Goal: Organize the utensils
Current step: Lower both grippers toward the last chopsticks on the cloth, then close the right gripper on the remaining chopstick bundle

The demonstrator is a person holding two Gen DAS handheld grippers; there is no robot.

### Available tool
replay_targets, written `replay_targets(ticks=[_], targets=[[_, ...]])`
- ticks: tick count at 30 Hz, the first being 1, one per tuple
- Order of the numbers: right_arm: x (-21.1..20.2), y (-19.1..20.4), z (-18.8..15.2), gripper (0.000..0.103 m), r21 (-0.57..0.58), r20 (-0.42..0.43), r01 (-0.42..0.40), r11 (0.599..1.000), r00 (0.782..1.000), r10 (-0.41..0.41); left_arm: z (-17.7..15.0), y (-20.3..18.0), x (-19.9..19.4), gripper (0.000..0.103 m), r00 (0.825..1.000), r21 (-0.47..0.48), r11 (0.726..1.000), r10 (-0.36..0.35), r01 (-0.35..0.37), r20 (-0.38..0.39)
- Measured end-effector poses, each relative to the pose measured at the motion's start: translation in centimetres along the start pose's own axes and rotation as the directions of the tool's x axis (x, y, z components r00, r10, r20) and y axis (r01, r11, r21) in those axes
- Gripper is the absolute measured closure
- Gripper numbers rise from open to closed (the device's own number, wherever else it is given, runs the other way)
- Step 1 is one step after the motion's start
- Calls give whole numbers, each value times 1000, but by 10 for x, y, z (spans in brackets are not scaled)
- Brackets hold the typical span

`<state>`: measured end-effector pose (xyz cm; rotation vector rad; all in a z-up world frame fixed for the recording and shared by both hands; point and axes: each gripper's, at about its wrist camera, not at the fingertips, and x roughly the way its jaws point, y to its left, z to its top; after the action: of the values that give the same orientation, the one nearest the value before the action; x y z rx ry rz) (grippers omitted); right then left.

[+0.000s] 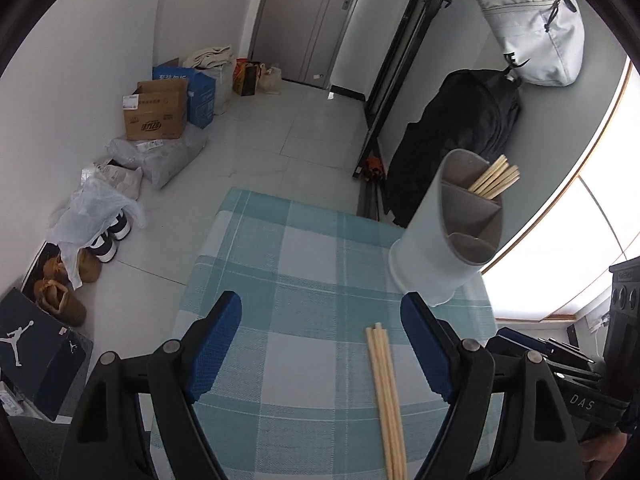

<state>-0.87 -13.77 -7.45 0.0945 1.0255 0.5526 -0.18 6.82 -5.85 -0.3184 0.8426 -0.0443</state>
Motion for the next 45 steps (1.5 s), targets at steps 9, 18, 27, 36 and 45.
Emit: replay_targets(ticks=[9, 18, 27, 36, 45], targets=[[82, 7, 8, 81, -102, -213, 48, 994, 975, -69, -12, 24, 30, 25, 995, 9, 999, 36, -35, -91], [119, 7, 13, 81, -137, -311, 121, 983, 937, -158, -6, 36, 35, 25, 993, -47, 998, 47, -52, -106], [130, 16, 23, 84, -205, -315, 212, 956, 910, -269, -3, 47, 40, 25, 993, -80, 995, 44, -53, -107], [136, 31, 20, 88, -326, -344, 231, 917, 874, -343, -3, 52, 43, 25, 991, -117, 992, 32, -48, -132], [139, 32, 26, 97, -270, -327, 228, 935, 892, -312, -6, 50, 46, 25, 983, -87, 993, 59, -75, -172]])
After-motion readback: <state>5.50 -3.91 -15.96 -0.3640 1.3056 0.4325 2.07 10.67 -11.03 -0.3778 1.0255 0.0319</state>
